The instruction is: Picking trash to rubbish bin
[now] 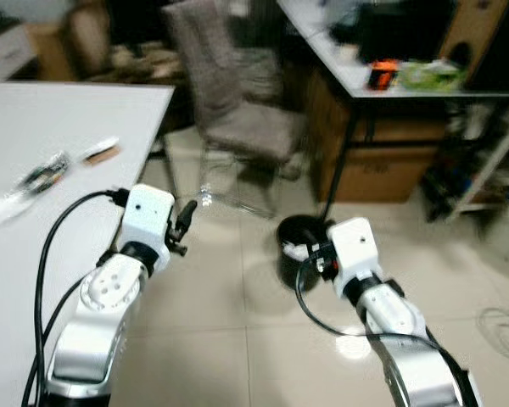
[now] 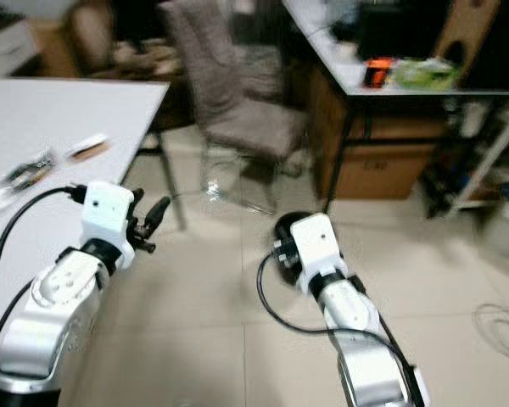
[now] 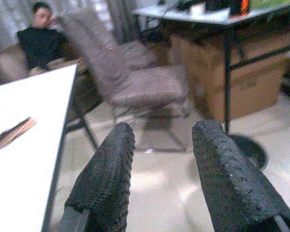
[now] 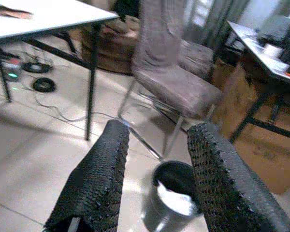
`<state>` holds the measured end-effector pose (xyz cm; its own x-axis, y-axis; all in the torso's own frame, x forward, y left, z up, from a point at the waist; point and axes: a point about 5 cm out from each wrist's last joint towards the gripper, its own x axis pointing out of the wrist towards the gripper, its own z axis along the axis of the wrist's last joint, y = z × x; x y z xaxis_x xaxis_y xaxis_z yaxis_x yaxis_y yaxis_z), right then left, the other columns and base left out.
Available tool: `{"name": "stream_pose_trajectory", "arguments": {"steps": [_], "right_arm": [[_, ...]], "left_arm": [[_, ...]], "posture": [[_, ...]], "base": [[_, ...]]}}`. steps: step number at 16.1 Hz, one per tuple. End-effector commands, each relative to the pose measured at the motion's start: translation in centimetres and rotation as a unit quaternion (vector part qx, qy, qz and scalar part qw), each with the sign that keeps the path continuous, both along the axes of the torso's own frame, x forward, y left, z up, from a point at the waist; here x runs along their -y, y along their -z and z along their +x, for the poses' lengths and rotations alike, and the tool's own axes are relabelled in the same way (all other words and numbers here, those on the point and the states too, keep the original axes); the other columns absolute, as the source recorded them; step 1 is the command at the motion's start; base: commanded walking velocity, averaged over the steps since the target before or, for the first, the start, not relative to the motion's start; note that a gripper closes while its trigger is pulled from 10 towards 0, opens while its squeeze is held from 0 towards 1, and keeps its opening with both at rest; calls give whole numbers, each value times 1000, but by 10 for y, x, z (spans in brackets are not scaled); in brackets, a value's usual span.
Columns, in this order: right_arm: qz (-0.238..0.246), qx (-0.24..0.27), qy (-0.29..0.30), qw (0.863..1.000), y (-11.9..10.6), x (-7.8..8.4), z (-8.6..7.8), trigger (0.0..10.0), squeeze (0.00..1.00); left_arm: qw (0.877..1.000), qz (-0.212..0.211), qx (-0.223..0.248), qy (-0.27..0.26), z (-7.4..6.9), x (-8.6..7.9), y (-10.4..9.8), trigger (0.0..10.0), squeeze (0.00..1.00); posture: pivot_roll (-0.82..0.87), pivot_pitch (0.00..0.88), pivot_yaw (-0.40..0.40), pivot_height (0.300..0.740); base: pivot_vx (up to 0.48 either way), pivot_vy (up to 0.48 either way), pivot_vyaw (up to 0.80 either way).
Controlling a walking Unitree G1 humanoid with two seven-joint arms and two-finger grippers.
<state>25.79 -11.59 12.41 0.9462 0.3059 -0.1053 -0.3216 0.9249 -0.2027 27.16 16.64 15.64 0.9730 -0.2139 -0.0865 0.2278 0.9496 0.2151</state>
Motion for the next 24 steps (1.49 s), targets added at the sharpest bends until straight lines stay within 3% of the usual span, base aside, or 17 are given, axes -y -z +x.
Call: {"name": "stream_pose_trajectory", "arguments": {"steps": [1, 8, 19, 24], "right_arm": [[6, -10, 16, 1000, 3, 8, 0, 10000, 0], [-23, 2, 14, 1000, 4, 9, 3, 10000, 0], [-25, 2, 16, 1000, 4, 10, 6, 10000, 0], [-21, 4, 23, 1000, 3, 12, 6, 10000, 0]], "left_arm": [[1000, -5, 4, -2, 1, 3, -1, 10000, 0], [999, 0, 29, -19, 6, 3, -3, 10000, 0], [999, 8, 31, -29, 9, 1, 0, 10000, 0], [999, 6, 32, -29, 12, 1, -1, 10000, 0]], "posture": [[-29, 0, 16, 740], [-30, 0, 6, 740], [-27, 0, 0, 740], [-35, 0, 3, 740]], "base": [[0, 0, 0], [35, 0, 0], [334, 0, 510], [362, 0, 0]]}}
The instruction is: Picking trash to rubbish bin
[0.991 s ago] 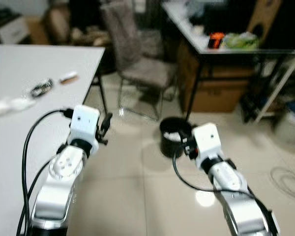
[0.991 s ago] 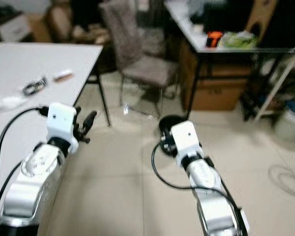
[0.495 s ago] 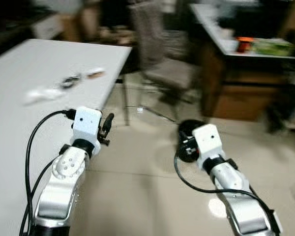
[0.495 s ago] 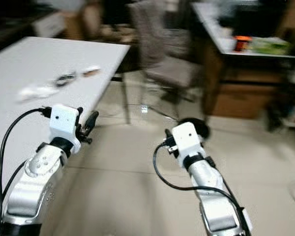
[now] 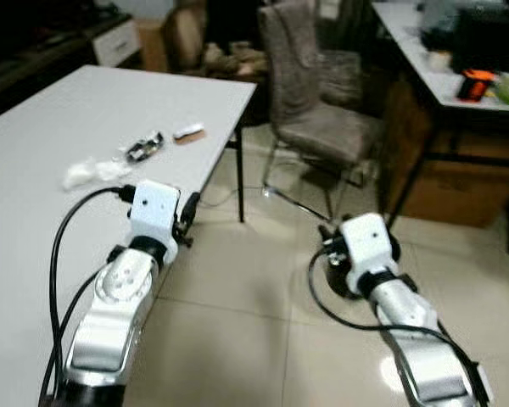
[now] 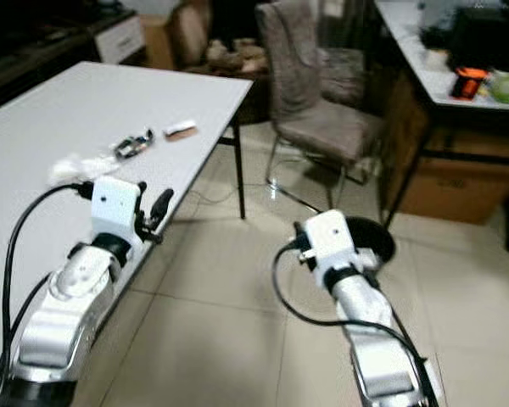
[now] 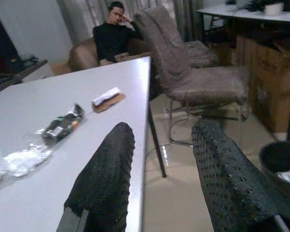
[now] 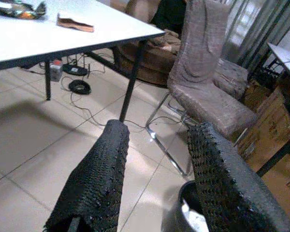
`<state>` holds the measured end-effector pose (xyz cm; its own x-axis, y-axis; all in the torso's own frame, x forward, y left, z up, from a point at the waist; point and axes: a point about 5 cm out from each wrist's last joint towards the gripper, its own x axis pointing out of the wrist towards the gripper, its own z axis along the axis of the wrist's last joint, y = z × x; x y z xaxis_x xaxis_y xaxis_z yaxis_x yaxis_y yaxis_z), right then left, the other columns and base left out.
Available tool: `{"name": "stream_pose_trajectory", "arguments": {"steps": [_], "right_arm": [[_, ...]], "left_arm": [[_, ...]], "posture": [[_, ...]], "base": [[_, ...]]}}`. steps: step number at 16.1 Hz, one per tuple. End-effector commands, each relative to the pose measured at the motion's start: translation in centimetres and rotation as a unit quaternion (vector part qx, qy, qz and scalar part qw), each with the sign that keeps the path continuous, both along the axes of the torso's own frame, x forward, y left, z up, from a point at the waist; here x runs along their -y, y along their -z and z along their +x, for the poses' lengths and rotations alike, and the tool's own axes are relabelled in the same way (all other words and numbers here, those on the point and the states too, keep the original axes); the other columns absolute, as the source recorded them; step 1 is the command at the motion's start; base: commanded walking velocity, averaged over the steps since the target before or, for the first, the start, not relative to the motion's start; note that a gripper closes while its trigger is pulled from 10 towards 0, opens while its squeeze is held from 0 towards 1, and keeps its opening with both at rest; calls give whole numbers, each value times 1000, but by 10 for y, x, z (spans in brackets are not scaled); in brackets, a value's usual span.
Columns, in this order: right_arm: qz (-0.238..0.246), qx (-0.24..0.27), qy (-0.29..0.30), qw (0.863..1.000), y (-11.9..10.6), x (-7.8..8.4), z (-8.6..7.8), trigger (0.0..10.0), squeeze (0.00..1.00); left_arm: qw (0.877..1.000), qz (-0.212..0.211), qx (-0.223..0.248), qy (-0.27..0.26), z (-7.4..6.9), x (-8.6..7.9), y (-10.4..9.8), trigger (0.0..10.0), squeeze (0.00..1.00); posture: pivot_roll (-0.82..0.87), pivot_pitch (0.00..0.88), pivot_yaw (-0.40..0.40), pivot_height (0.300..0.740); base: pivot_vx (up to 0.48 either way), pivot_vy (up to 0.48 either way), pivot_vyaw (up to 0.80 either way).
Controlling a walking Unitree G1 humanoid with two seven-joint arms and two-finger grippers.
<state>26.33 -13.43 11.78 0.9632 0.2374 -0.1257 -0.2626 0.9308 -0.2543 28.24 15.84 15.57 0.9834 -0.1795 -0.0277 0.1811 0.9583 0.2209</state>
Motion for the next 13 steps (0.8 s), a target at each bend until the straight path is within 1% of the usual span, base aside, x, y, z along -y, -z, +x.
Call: {"name": "stream_pose_trajectory", "arguments": {"steps": [1, 5, 7, 11, 13], "right_arm": [[8, 6, -8, 1000, -4, -6, 1, 10000, 0], [1, 8, -15, 1000, -4, -6, 1, 10000, 0], [2, 7, -21, 1000, -4, -8, 0, 10000, 0], [1, 5, -19, 1000, -3, -8, 0, 10000, 0], [-4, 3, -17, 1000, -2, -7, 1, 10000, 0]], "left_arm": [[1000, 9, 2, -12, 1, -7, -1, 10000, 0], [1000, 10, 2, -14, 3, -7, -1, 10000, 0], [1000, 12, 0, -14, 3, -8, -1, 10000, 0], [1000, 16, -2, -12, 3, -8, 0, 10000, 0], [1000, 16, 0, -11, 3, -8, 0, 10000, 0]], "posture": [[-35, 0, 3, 740], [-34, 0, 4, 740], [-33, 0, 5, 740], [-33, 0, 7, 740], [-32, 0, 9, 740]], "base": [[371, 0, 0], [371, 0, 0], [373, 0, 569], [373, 0, 748], [373, 0, 0]]}}
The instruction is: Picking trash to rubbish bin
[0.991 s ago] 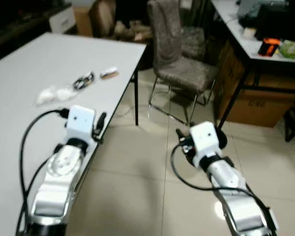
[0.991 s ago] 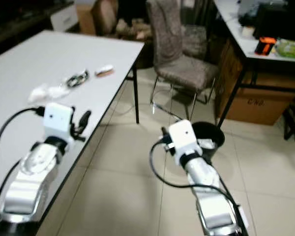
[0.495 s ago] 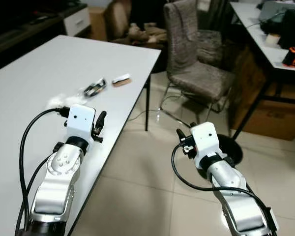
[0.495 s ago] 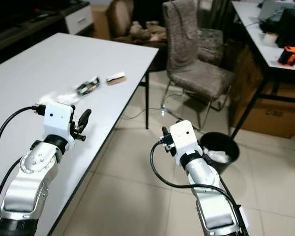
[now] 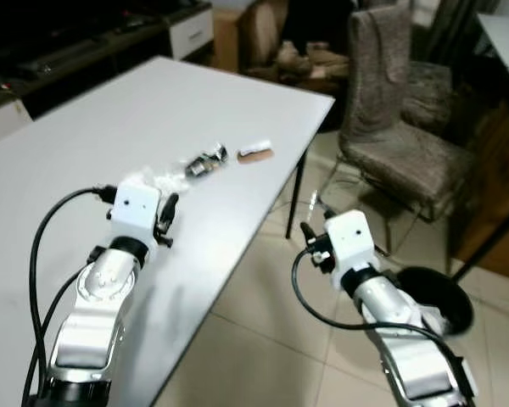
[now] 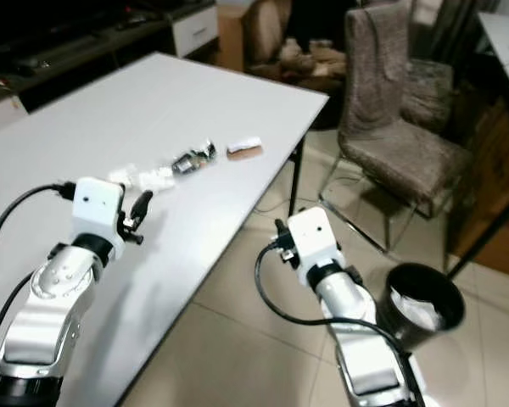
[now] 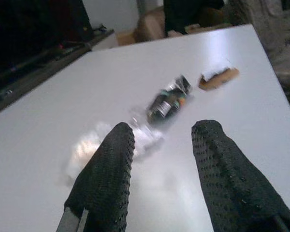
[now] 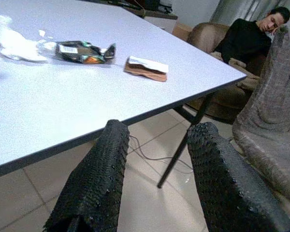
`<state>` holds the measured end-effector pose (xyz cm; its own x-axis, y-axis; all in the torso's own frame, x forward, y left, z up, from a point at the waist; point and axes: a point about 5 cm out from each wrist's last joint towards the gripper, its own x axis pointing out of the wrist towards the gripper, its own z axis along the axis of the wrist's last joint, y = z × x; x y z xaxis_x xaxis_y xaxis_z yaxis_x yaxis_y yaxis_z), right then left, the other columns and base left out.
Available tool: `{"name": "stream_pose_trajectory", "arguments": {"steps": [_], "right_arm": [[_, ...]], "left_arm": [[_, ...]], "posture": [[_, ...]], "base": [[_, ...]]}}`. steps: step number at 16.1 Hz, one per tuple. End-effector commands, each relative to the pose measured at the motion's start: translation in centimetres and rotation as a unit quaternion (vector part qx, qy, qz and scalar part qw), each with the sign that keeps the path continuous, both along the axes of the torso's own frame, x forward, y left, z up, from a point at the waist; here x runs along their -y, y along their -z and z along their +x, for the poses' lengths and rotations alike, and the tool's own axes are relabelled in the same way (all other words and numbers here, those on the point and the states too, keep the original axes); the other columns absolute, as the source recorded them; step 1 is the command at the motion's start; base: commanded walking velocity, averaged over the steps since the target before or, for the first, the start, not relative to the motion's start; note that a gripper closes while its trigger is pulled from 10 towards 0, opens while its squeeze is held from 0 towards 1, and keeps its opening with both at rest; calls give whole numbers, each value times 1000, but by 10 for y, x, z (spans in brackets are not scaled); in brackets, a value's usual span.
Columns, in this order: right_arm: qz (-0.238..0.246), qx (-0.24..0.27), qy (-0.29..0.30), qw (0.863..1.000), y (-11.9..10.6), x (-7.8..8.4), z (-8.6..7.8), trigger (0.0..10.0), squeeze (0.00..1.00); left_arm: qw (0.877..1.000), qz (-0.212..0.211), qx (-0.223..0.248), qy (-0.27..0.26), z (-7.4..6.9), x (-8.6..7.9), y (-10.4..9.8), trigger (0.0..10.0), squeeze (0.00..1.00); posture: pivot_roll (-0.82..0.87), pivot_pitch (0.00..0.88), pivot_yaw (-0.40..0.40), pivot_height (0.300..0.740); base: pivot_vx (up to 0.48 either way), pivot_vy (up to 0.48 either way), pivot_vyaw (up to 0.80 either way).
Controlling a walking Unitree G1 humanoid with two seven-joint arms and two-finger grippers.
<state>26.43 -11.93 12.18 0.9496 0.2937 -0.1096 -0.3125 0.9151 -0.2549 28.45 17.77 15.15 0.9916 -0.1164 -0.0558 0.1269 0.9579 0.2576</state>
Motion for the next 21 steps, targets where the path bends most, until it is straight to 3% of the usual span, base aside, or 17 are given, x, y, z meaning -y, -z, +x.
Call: {"name": "stream_pose_trajectory", "arguments": {"steps": [1, 5, 12, 15, 18, 21], "right_arm": [[-6, -5, 8, 1000, 3, 7, -1, 10000, 0], [3, -8, 5, 1000, 3, 3, -3, 10000, 0], [10, -12, 22, 1000, 5, 8, -5, 10000, 0], [16, -13, 15, 1000, 6, 6, -8, 10000, 0], [-9, -19, -21, 1000, 9, -1, -13, 10000, 0], [30, -33, 12, 999, 12, 2, -13, 10000, 0]], "left_arm": [[1000, -3, 10, 20, 1, 11, -4, 10000, 0], [1000, 0, 7, 22, 1, 10, -3, 10000, 0], [1000, 2, 2, 26, 2, 11, -2, 10000, 0], [1000, 6, 0, 9, 3, 4, 0, 10000, 0], [1000, 13, -6, -1, 1, -4, 0, 10000, 0], [1000, 14, -18, -2, 0, -9, 5, 10000, 0]], "posture": [[-32, 0, 10, 740], [-33, 0, 14, 740], [-35, 0, 22, 740], [-33, 0, 26, 740], [-27, 0, 31, 740], [-24, 0, 35, 740]], "base": [[375, 0, 0], [372, 0, 644], [372, 0, 0], [372, 0, 0], [369, 0, 533], [106, 0, 267]]}}
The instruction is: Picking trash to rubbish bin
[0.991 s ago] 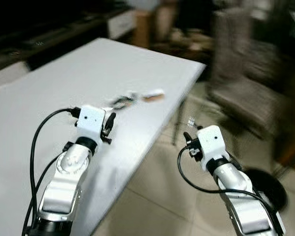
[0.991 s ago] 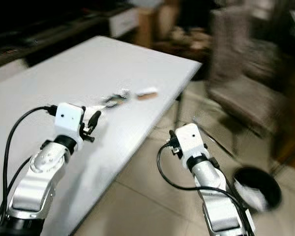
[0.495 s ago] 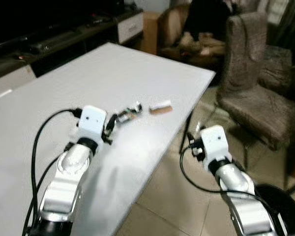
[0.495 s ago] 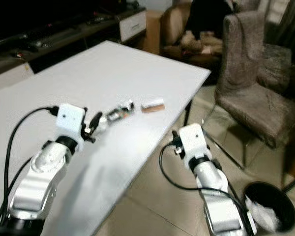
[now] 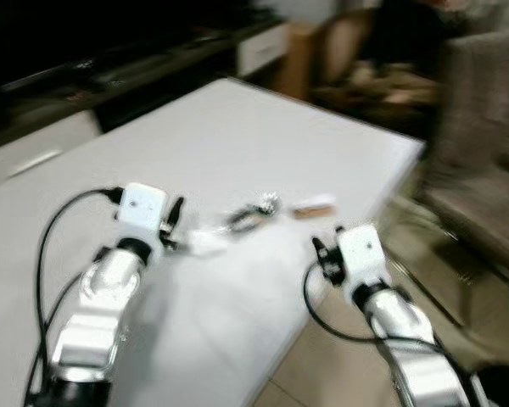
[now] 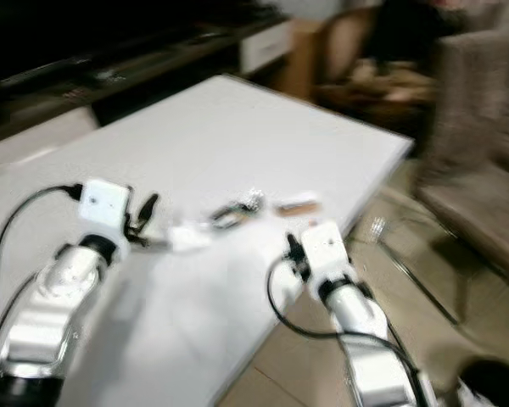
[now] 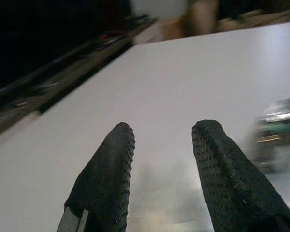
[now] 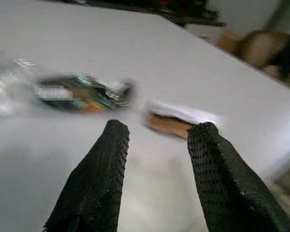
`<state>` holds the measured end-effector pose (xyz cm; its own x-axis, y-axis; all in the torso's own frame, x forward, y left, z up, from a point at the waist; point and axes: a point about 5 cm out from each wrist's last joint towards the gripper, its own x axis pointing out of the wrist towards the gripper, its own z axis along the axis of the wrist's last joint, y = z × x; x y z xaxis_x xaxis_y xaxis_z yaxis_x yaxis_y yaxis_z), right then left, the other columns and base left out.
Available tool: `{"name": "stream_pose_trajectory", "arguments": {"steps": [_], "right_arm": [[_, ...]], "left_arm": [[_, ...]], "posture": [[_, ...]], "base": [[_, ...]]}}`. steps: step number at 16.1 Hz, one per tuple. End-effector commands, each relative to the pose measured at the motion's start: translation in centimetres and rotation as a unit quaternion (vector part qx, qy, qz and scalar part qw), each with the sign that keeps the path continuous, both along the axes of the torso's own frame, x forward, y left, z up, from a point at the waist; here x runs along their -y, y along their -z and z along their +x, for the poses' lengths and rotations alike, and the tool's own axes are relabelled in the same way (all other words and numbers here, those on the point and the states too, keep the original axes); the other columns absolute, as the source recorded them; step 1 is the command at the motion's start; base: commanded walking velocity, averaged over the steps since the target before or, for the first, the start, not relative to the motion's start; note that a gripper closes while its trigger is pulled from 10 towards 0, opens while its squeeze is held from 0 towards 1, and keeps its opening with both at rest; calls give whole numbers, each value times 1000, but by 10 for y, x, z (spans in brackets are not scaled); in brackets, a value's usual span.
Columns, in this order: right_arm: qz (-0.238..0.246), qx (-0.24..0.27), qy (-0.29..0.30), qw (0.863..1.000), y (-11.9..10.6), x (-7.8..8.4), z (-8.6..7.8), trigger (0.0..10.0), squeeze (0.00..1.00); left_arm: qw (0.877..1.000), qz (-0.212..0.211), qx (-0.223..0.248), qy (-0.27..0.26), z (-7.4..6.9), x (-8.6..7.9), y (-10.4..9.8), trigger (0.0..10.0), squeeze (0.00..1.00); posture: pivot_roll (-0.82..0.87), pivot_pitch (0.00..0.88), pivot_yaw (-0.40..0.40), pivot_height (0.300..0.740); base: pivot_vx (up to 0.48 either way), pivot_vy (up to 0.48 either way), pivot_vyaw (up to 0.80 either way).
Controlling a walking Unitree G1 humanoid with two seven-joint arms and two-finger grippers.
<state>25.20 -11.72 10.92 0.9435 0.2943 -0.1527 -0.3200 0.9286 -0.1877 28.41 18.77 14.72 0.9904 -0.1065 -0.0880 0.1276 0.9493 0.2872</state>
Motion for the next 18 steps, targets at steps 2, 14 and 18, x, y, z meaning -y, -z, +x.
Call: {"name": "stream_pose_trajectory", "arguments": {"steps": [2, 14, 18], "right_arm": [[-4, -1, 8, 1000, -1, 5, -3, 10000, 0], [13, -8, -37, 999, -5, -1, -20, 10000, 0], [12, -11, -41, 999, -6, -2, -21, 10000, 0]], "left_arm": [[1000, 11, -21, 18, 3, -1, 9, 10000, 0], [990, -86, -107, 36, 62, -30, 40, 10000, 1000], [982, -162, -100, -6, 78, -36, 36, 10000, 1000]], "posture": [[-25, 0, 41, 740], [-47, 21, 52, 740], [-54, 41, 49, 740]], "base": [[0, 0, 0], [0, 0, 0], [0, 0, 0]]}}
